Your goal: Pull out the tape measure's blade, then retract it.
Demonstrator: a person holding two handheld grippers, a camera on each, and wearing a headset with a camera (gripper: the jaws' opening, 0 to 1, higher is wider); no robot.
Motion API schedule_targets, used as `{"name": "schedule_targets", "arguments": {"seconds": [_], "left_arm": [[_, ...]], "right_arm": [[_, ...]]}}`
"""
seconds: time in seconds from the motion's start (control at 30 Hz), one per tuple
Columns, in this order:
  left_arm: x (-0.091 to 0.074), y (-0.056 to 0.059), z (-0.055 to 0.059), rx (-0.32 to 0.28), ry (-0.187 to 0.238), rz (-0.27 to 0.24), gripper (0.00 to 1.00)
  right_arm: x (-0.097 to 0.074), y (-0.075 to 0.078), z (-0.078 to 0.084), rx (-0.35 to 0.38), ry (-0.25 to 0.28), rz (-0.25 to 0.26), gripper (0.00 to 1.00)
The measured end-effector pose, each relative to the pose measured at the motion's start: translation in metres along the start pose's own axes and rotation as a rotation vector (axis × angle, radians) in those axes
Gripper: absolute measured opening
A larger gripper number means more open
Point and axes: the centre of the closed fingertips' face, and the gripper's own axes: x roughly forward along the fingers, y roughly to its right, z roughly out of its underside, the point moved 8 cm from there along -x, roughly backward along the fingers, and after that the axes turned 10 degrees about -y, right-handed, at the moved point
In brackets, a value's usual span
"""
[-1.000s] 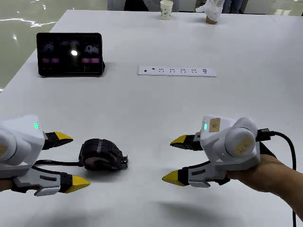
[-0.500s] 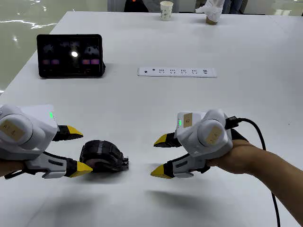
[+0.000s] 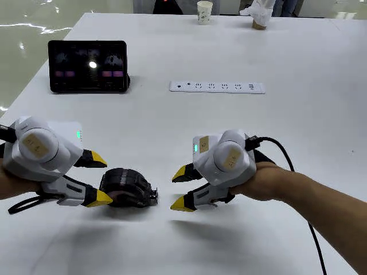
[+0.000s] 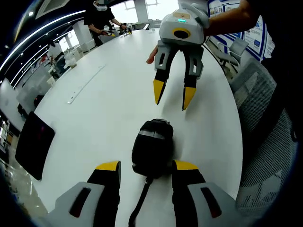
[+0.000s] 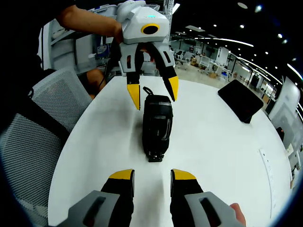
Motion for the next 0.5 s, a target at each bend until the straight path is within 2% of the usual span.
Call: {"name": "schedule_targets", "arguments": {"seconds": [0.5], "left_arm": [[0.013,-0.002,-0.004,0.049,-0.023,0.026,0.33]], "right_arm": [[0.026,0.005,-0.007,0.021,-0.022,-0.027,0.21]]}}
